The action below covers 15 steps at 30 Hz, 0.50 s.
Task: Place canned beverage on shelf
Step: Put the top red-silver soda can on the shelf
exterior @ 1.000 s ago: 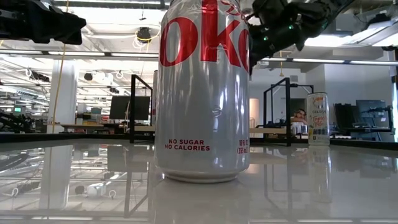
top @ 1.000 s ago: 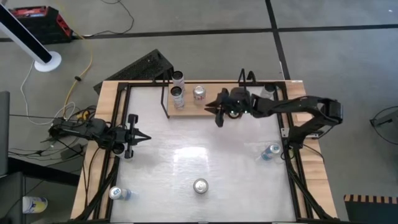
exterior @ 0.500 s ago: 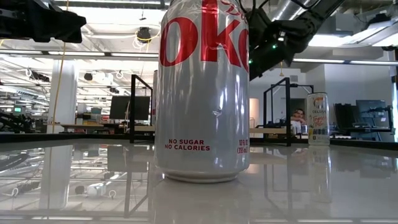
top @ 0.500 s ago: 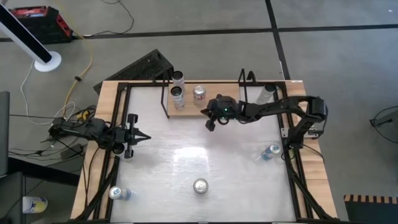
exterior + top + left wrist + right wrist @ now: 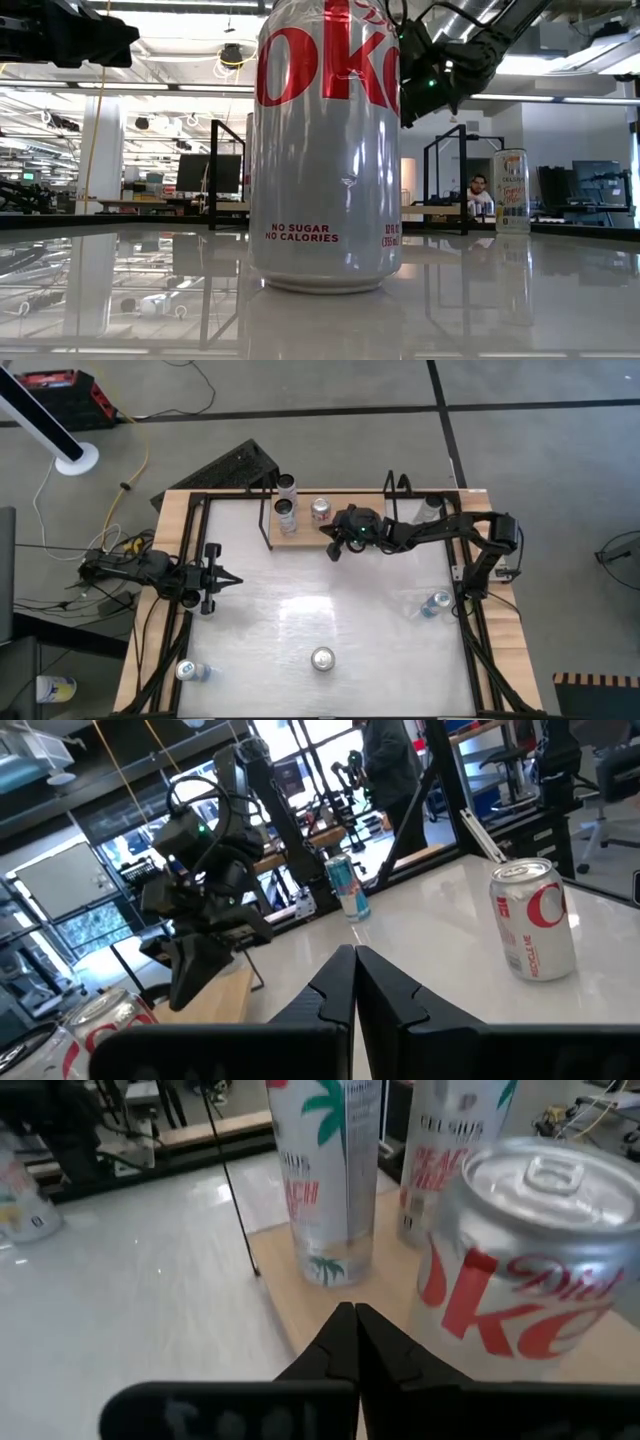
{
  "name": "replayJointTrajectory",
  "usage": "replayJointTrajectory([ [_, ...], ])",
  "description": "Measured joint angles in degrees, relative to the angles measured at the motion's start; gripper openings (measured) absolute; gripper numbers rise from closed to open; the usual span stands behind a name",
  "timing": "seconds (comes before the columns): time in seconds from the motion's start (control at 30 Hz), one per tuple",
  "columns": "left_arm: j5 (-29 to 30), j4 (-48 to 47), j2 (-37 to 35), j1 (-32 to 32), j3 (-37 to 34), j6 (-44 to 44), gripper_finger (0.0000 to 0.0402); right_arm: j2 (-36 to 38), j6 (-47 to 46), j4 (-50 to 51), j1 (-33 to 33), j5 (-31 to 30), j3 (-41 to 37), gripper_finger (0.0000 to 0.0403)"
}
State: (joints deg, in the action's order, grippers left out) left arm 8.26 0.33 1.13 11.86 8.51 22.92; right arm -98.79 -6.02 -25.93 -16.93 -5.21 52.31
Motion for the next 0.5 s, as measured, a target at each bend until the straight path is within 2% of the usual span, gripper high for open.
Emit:
replayJointTrajectory([
  [0.17, 0.5, 0.1, 0.0, 0.0, 0.0, 0.2, 0.0, -0.2, -2.1, -0.2, 0.0, -1.1, 0.0, 0.0017],
  [0.5, 0.8, 0.2, 0.0, 0.0, 0.0, 0.4, 0.0, -7.0, -2.7, -1.1, 0.0, -4.2, 3.4, 0.0017],
])
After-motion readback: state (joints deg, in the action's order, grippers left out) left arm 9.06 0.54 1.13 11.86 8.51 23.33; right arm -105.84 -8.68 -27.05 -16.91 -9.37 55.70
